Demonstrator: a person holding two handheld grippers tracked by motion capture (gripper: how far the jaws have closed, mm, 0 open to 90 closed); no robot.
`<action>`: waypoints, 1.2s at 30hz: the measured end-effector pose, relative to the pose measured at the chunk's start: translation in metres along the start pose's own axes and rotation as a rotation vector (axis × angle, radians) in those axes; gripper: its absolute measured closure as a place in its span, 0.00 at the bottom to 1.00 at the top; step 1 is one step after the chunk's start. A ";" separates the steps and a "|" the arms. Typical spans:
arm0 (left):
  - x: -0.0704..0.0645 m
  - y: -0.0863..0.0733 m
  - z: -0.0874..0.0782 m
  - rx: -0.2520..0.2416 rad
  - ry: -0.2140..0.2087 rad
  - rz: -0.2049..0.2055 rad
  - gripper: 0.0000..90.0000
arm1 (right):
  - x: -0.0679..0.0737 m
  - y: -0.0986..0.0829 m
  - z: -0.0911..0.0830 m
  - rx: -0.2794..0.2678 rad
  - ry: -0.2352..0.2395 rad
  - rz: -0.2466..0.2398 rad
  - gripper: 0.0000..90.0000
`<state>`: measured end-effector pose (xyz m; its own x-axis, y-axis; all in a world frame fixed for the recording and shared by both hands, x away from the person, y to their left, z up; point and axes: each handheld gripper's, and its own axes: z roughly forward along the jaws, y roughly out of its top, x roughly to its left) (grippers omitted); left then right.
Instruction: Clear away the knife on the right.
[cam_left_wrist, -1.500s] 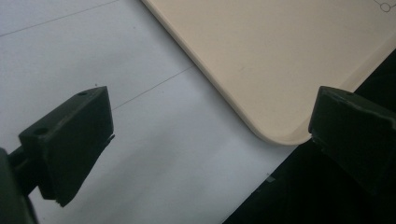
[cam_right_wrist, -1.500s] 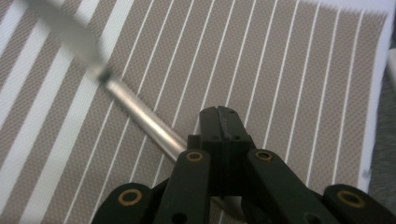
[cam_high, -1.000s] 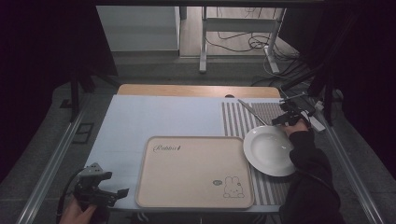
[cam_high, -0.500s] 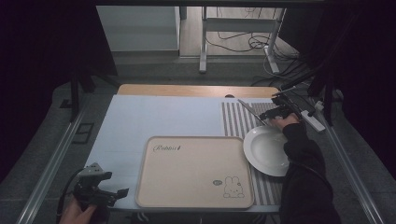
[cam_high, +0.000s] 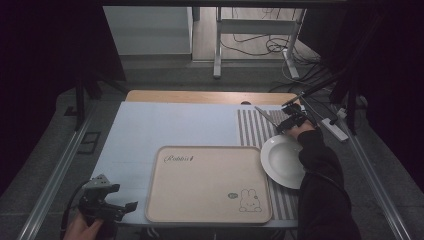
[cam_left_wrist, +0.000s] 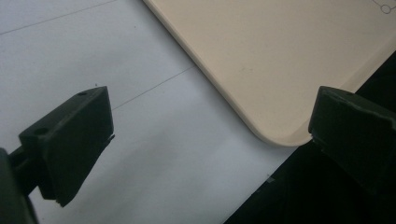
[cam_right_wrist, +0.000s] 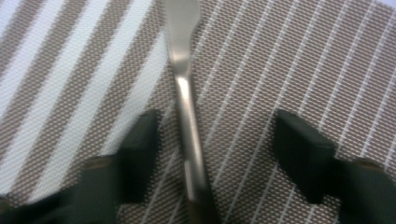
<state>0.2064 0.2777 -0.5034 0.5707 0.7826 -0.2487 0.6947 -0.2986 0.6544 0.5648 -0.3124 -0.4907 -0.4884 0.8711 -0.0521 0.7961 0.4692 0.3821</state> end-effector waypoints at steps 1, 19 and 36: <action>0.000 0.000 0.000 0.000 0.000 0.000 0.01 | 0.001 0.000 -0.001 0.001 0.012 -0.006 0.62; 0.001 0.000 0.000 0.001 -0.001 -0.006 0.01 | 0.001 0.001 -0.008 -0.041 0.061 -0.059 0.89; 0.001 0.000 0.000 0.002 0.001 -0.007 0.01 | -0.020 -0.004 -0.038 -0.126 0.043 -0.022 0.89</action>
<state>0.2070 0.2779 -0.5036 0.5652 0.7851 -0.2531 0.6998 -0.2939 0.6511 0.5578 -0.3369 -0.4564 -0.5223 0.8524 -0.0230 0.7353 0.4639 0.4942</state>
